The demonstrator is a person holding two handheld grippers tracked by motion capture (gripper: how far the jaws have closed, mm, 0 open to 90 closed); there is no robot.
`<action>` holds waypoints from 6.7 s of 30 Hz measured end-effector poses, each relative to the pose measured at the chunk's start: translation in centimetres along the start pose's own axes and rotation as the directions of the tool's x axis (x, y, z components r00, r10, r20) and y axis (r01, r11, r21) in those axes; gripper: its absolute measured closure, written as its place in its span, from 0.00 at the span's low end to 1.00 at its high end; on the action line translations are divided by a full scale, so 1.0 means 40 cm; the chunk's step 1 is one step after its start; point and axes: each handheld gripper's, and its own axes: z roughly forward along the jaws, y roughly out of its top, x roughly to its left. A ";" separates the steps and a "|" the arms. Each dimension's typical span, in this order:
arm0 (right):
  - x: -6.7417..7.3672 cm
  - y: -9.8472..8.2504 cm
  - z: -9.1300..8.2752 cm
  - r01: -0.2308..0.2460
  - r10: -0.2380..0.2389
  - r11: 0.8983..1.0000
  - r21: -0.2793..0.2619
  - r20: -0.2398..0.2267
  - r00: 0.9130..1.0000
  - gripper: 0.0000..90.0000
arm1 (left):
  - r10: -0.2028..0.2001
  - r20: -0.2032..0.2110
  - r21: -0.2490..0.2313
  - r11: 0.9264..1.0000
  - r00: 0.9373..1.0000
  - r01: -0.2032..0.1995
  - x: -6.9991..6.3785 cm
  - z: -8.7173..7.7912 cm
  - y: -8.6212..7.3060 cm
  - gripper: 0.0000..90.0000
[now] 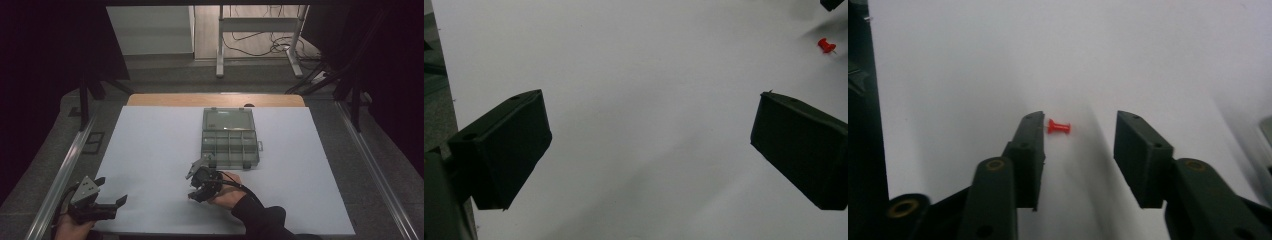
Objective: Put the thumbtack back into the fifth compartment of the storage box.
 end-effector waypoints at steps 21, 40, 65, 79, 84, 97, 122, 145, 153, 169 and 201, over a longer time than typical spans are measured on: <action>0.024 0.018 0.055 0.021 -0.022 0.999 0.033 0.025 0.999 0.75 | 0.003 0.000 0.001 1.000 1.000 -0.003 -0.001 0.000 0.000 0.03; 0.019 0.021 0.054 0.028 -0.029 0.999 0.035 0.015 0.999 0.79 | 0.005 0.000 0.003 1.000 1.000 -0.005 -0.001 0.000 0.000 0.03; -0.008 0.032 0.026 -0.023 0.023 1.000 -0.010 0.024 0.999 0.92 | 0.003 0.001 0.002 1.000 1.000 -0.003 0.000 -0.001 0.000 0.04; -0.048 0.023 -0.034 -0.068 0.071 0.995 -0.067 0.046 0.996 0.92 | 0.003 0.001 0.003 1.000 1.000 -0.003 0.000 0.000 0.000 0.03; -0.059 0.022 -0.048 -0.075 0.080 0.994 -0.082 0.059 0.995 0.92 | 0.003 0.001 0.003 1.000 1.000 -0.003 0.000 0.000 0.000 0.04; -0.085 0.023 -0.079 -0.086 0.097 0.990 -0.114 0.089 0.991 0.92 | 0.002 0.001 0.002 1.000 1.000 -0.002 0.000 0.000 0.000 0.03; -0.186 0.021 -0.124 -0.179 0.207 0.970 -0.166 0.169 0.964 0.92 | 0.002 0.002 0.003 1.000 1.000 -0.002 0.000 0.000 0.000 0.04; -0.267 0.014 -0.070 -0.251 0.280 0.955 -0.155 0.212 0.936 0.88 | -0.001 0.005 0.001 1.000 1.000 0.001 0.001 0.000 -0.001 0.04; -0.262 0.012 -0.079 -0.249 0.280 0.955 -0.162 0.214 0.936 0.83 | -0.001 0.005 0.002 1.000 1.000 0.001 0.001 0.000 0.000 0.04; -0.232 0.009 -0.094 -0.224 0.258 0.958 -0.178 0.200 0.945 0.54 | 0.000 0.004 0.002 1.000 1.000 0.000 0.002 -0.001 -0.002 0.04; -0.172 -0.076 -0.145 -0.193 0.250 0.948 -0.252 0.218 0.943 0.31 | 0.006 0.003 0.007 1.000 1.000 -0.006 0.001 0.000 -0.001 0.04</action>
